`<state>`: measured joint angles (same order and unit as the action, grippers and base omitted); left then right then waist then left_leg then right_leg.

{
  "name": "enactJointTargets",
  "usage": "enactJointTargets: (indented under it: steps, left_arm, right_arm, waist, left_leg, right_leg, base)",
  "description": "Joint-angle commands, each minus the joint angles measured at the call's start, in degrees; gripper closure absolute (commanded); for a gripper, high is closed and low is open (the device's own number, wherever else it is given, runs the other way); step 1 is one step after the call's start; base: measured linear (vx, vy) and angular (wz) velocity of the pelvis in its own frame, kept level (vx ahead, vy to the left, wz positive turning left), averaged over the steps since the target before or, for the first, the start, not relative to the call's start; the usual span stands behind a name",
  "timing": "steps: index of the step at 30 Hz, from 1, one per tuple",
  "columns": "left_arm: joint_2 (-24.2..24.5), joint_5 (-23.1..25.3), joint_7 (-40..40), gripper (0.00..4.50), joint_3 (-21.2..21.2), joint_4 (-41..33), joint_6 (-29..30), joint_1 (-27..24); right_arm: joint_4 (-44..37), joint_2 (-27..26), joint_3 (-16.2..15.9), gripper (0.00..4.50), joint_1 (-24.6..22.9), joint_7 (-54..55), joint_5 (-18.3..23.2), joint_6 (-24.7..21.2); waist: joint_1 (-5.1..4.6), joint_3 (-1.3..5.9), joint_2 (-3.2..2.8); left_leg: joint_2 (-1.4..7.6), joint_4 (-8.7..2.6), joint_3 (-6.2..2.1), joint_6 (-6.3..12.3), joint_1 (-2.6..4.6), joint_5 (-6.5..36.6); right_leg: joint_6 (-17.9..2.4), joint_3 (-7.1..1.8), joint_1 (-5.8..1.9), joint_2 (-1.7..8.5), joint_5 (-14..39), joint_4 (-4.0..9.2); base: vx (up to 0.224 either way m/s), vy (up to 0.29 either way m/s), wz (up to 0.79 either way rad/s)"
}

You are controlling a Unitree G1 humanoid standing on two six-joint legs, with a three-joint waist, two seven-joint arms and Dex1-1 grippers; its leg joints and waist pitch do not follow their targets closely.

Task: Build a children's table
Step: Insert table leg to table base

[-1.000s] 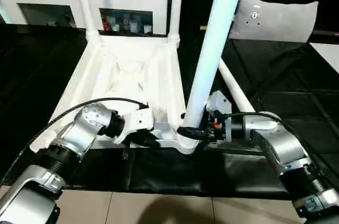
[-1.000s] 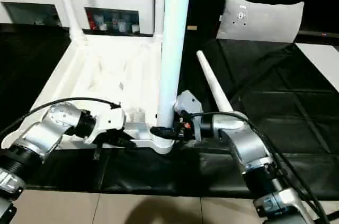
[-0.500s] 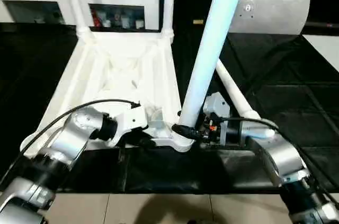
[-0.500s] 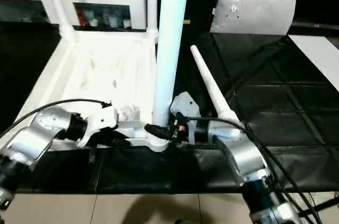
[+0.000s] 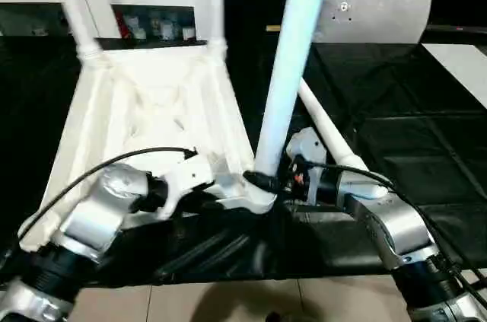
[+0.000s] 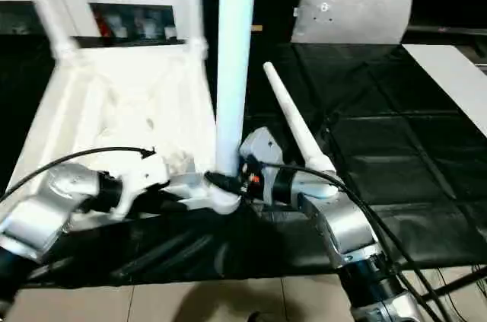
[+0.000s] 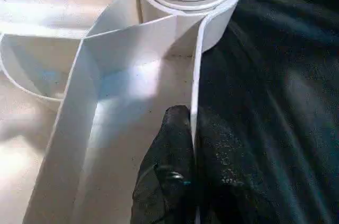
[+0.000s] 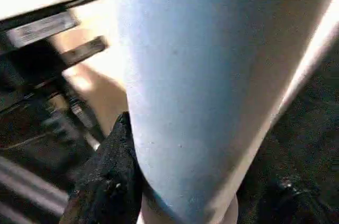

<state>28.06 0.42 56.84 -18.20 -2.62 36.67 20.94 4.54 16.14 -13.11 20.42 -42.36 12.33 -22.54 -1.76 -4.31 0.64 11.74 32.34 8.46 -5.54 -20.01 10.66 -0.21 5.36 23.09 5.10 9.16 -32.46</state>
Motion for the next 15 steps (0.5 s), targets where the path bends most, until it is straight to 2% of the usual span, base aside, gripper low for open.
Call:
enactJointTargets:
  steps: [1, 3, 8, 11, 13, 15]
  left_arm:
    - [-3.85, 0.16, -5.54, 4.5, 2.05, -4.85, 4.47, 0.83]
    - [-9.11, 0.7, -10.0, 4.5, 1.24, -6.56, 9.11, 1.16]
    - [-14.77, 2.18, -15.32, 4.5, -1.02, -6.25, 12.23, 2.87]
    - [-14.46, 3.55, -16.63, 4.5, -1.83, -5.32, 12.53, 3.9]
    - [-11.94, 4.47, -15.44, 4.5, -1.98, -4.21, 10.09, 4.37]
    - [-11.24, 4.55, -14.98, 4.5, -2.1, -4.24, 9.66, 4.33]
  right_arm:
    - [7.74, -0.79, -2.74, 2.61, -3.0, 3.38, -3.71, -7.68]
    - [9.4, -2.46, -1.9, 2.61, -1.85, 5.95, -3.66, -8.19]
    - [11.27, -4.73, -0.36, 2.61, -0.13, 8.46, -2.75, -8.49]
    - [10.75, -5.24, -0.21, 2.61, -0.04, 8.82, -2.49, -9.44]
    - [10.21, -5.06, -0.04, 2.61, -0.55, 7.83, -2.13, -10.48]
    - [10.29, -4.91, -0.17, 2.61, -0.63, 7.65, -2.17, -10.65]
  waist:
    - [-0.09, 1.14, -0.85]
    - [-0.36, 1.25, -0.75]
    - [-0.4, 1.32, -0.72]
    - [-0.46, 1.5, -0.99]
    - [-0.47, 1.28, -1.29]
    - [-0.62, 1.35, -1.22]
  left_leg:
    - [0.72, -4.78, -0.66, -0.18, -0.06, 28.73]
    - [0.78, -4.72, -0.59, -0.26, -0.12, 28.45]
    - [0.36, -4.41, -0.45, 0.81, -0.2, 27.71]
    - [0.24, -4.36, -0.5, 1.14, -0.24, 27.68]
    - [0.25, -4.5, -0.67, 1.21, -0.28, 28.6]
    - [0.24, -4.49, -0.69, 1.04, -0.34, 28.73]
  right_leg:
    - [-4.06, -2.02, -1.0, 2.51, 38.07, 6.05]
    - [-4.22, -1.94, -1.05, 2.43, 37.1, 6.08]
    - [-3.38, -1.65, -0.98, 2.42, 37.99, 6.7]
    - [-2.87, -1.5, -1.04, 2.33, 37.5, 6.78]
    - [-2.86, -1.36, -0.93, 2.25, 37.83, 6.83]
    - [-2.73, -1.36, -0.98, 2.33, 37.89, 6.85]
  base:
    - [0.0, 0.0, 0.0]
    - [0.0, 0.0, 0.0]
    - [0.0, 0.0, 0.0]
    - [0.0, 0.0, 0.0]
    - [0.0, 0.0, 0.0]
    - [0.0, 0.0, 0.0]
